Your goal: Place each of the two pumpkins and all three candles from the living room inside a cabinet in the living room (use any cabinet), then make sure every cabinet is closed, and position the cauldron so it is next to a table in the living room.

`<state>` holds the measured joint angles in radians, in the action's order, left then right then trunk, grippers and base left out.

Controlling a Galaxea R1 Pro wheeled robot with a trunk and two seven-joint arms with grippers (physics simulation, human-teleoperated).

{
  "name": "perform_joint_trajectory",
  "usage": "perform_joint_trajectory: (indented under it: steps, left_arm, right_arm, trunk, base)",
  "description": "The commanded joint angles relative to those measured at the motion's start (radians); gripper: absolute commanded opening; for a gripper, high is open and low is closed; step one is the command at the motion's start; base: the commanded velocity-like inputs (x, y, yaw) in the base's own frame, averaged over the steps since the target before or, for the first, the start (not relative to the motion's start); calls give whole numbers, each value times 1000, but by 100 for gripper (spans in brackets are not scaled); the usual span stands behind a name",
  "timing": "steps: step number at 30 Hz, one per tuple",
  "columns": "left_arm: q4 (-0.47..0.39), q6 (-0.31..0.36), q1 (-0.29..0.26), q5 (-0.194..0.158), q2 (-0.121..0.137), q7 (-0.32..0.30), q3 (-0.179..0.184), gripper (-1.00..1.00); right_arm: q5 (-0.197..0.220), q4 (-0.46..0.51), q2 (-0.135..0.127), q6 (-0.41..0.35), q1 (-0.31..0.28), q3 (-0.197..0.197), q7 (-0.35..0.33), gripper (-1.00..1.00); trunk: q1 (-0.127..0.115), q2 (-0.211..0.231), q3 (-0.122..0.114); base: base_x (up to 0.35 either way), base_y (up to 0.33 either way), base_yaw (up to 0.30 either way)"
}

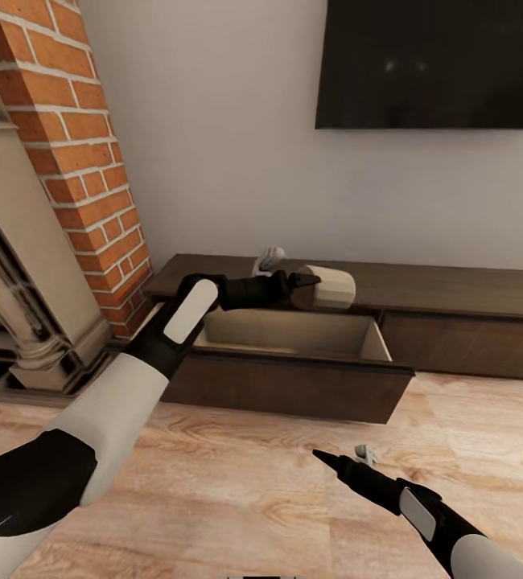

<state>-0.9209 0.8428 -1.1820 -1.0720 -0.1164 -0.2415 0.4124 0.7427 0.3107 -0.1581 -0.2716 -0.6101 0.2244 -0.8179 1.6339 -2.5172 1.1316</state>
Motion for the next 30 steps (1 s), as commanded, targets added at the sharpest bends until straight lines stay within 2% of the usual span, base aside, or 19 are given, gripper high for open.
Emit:
perform_joint_trajectory:
  steps: [1,8,12,17,21,24,25,26,28,30]
  left_arm:
    - [0,5,-1,5,0,-5,-5,-100]
    - [2,8,-1,6,1,-1,-12,-100]
    - [2,9,-1,7,1,-2,-11,-100]
    - [2,9,-1,7,2,-1,-11,-100]
    - [2,9,-1,8,3,3,-11,-100]
    - [2,10,-1,8,5,45,-12,-100]
    - [2,10,-1,8,5,70,-13,-100]
    - [2,11,0,8,6,135,-13,-100]
    - [4,12,-1,8,6,186,-13,-100]
    - [35,18,-4,7,7,256,-16,-100]
  right_arm:
    - [10,1,-1,-9,0,4,-1,100]
    - [10,2,-1,-5,0,4,-4,100]
    - [9,1,-1,-4,0,5,-5,100]
    - [10,2,-1,-3,0,5,-9,100]
    - [12,6,-1,-5,-1,3,-5,100]
    - [12,41,-1,-11,-6,1,4,100]
    - [12,60,-2,-15,-10,1,20,100]
    - [13,100,-3,-48,-20,1,83,100]
    - [13,145,-3,-91,-28,0,143,100]
    - [13,259,-3,-157,-35,-2,308,100]
  trunk:
    - [0,0,0]
    - [0,0,0]
    - [0,0,0]
    - [0,0,0]
    - [0,0,0]
    - [0,0,0]
    - [0,0,0]
    - [0,0,0]
    - [0,0,0]
    - [0,0,0]
  base:
    - [0,0,27]
    - [-28,0,4]
    - [-249,0,-4]
    - [-285,0,-168]
    - [-81,0,-47]
    - [-18,0,-10]
    - [-7,0,-4]
    - [-3,0,-2]
    - [-2,0,-1]
    - [0,0,0]
